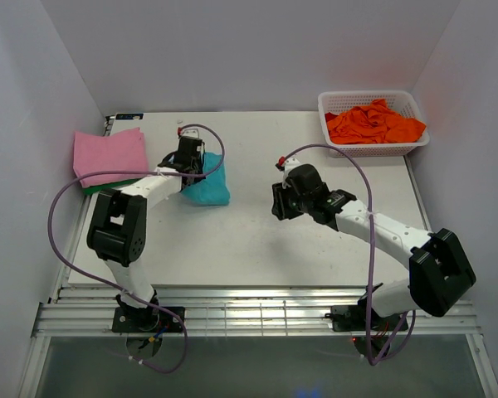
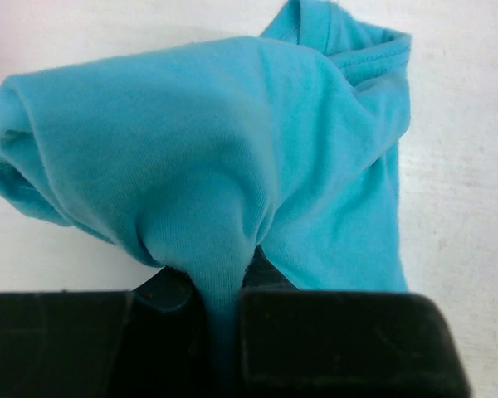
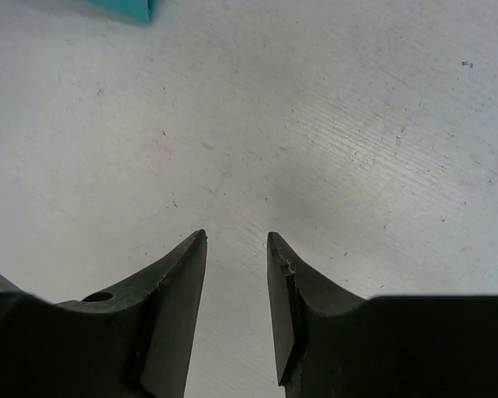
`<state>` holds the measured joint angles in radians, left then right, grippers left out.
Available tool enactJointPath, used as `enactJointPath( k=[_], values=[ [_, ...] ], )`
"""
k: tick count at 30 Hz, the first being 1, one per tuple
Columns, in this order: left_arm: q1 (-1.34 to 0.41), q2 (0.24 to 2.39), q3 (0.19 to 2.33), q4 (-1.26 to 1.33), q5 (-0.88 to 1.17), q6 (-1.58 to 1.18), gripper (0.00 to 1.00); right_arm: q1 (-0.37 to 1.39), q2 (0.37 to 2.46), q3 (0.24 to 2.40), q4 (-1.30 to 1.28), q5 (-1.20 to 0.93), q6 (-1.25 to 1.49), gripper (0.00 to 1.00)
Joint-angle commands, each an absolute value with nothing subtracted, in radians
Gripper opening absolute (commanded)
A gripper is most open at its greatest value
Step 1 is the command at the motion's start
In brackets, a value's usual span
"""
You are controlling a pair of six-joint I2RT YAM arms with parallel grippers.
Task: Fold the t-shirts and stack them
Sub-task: Neatly place the folded tshirt to the corner
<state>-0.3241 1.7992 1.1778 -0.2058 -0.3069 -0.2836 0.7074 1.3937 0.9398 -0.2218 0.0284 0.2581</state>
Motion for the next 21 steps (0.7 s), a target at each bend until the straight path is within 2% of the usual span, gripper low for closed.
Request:
enactJointPath(
  k=[1, 9, 21],
  values=[
    [-0.264, 1.770, 1.291, -0.247, -0.311, -0.204, 0.00, 0.709, 1.354, 0.924, -0.167, 0.012, 0.252, 0.42],
    [-0.164, 1.853, 1.525, -0.377, -0.288, -0.097, 0.00, 0.709, 1.364, 0.868, -0.112, -0.049, 0.267, 0.42],
    [-0.060, 1.891, 1.577, -0.377, -0.262, -0.043, 0.00, 0.707, 1.396, 0.808, -0.068, -0.094, 0.271, 0.42]
  ],
)
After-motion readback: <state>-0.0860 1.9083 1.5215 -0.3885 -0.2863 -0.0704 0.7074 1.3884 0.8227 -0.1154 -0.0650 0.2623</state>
